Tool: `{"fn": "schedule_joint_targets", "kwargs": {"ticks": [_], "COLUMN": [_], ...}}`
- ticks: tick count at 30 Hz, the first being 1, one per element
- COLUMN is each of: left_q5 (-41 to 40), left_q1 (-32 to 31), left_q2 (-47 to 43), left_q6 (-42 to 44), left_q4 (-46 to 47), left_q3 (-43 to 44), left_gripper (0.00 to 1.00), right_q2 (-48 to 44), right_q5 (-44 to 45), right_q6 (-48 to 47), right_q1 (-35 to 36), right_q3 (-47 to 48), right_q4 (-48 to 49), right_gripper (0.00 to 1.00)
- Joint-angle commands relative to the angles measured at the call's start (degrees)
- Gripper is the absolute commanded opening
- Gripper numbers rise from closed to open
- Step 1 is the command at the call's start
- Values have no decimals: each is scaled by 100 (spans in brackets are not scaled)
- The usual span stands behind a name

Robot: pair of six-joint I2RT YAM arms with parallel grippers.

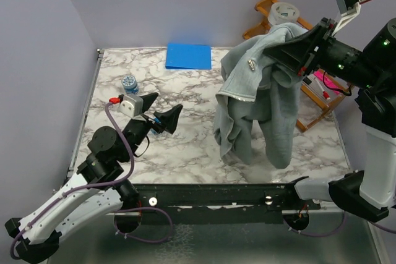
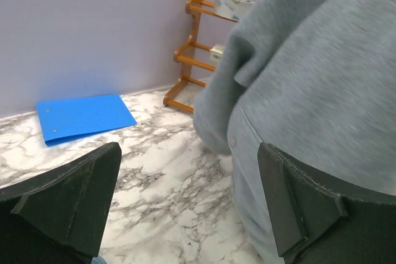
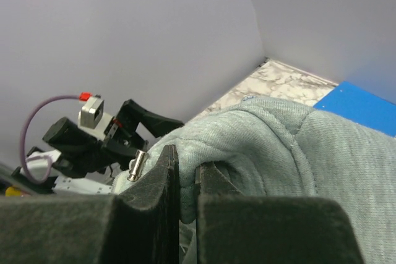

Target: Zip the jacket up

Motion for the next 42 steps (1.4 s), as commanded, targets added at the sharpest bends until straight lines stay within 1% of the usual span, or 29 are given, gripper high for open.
{"fn": "schedule_joint_targets", "kwargs": {"ticks": [1, 4, 7, 10, 12, 14, 15, 17, 19, 20, 21, 23, 24, 26, 27, 28, 29, 32, 34, 36, 40, 42], "left_q5": [-363, -424, -473, -632, -843, -1093, -1173, -1272, -1408, -1521, -1546, -1611, -1618, -1586, -1599, -1604, -1604, -1571, -1411, -1223, -1007, -862], "left_q1": [-25, -18, -19, -18, -19, -22, -23, -18, -23, -20, -18, -18, -18, -19, -24, -20, -22, -19, -26, -20, -18, -25], "left_q2": [-266, -407, -480, -552, -588, -611, -608, -589, -557, -552, -547, -510, -488, -413, -361, -302, -223, 11, 137, 234, 269, 257], "left_q6": [29, 23, -5, -84, -164, -277, -330, -441, -596, -696, -754, -892, -953, -1022, -1141, -1266, -1424, -2044, -2472, -2847, -3524, -3818], "left_q4": [22, -59, -151, -313, -389, -482, -525, -619, -695, -704, -689, -694, -704, -787, -898, -1002, -1117, -1433, -1460, -1465, -1597, -1657], "left_q3": [55, 75, 98, 39, -45, -165, -226, -324, -434, -489, -543, -603, -615, -614, -588, -570, -558, -592, -732, -866, -1103, -1252], "left_gripper": [99, 99, 99, 99, 99, 99, 99, 99, 99, 99, 99, 99, 99, 99, 99, 99, 99, 99, 99, 99, 99, 99], "right_q2": [-175, -241, -261, -159, -42, 305, 588, 1227, 1998, 2441, 2866, 3739, 4085, 4553, 4640, 4594, 4435, 3583, 2970, 2214, 1016, 499], "right_q5": [-822, -1023, -1087, -804, -596, -459, -421, -274, 183, 347, 483, 628, 696, 880, 965, 1053, 1180, 1717, 1969, 2078, 1829, 1525], "right_q6": [-85, -95, -143, -385, -533, -644, -708, -751, -814, -842, -875, -849, -839, -867, -907, -945, -981, -1072, -1185, -1234, -1091, -866], "right_q1": [13, 13, 13, 13, 13, 13, 13, 18, 21, 22, 22, 26, 24, 22, 22, 30, 23, 30, 23, 25, 39, 45], "right_q3": [317, 209, -247, -1171, -1986, -2534, -2660, -2805, -2620, -2413, -2077, -1295, -873, -178, 44, 109, -30, -1026, -1784, -2686, -4093, -4757], "right_q4": [296, 272, 278, 377, 828, 1292, 1488, 1996, 2346, 2452, 2498, 2481, 2436, 2214, 2090, 2026, 2036, 2154, 2068, 1995, 1884, 1944], "right_gripper": [1, 0, 0, 0, 0, 0, 0, 1, 1, 3, 9, 25, 37, 54, 63, 69, 73, 82, 86, 88, 87, 80]}}
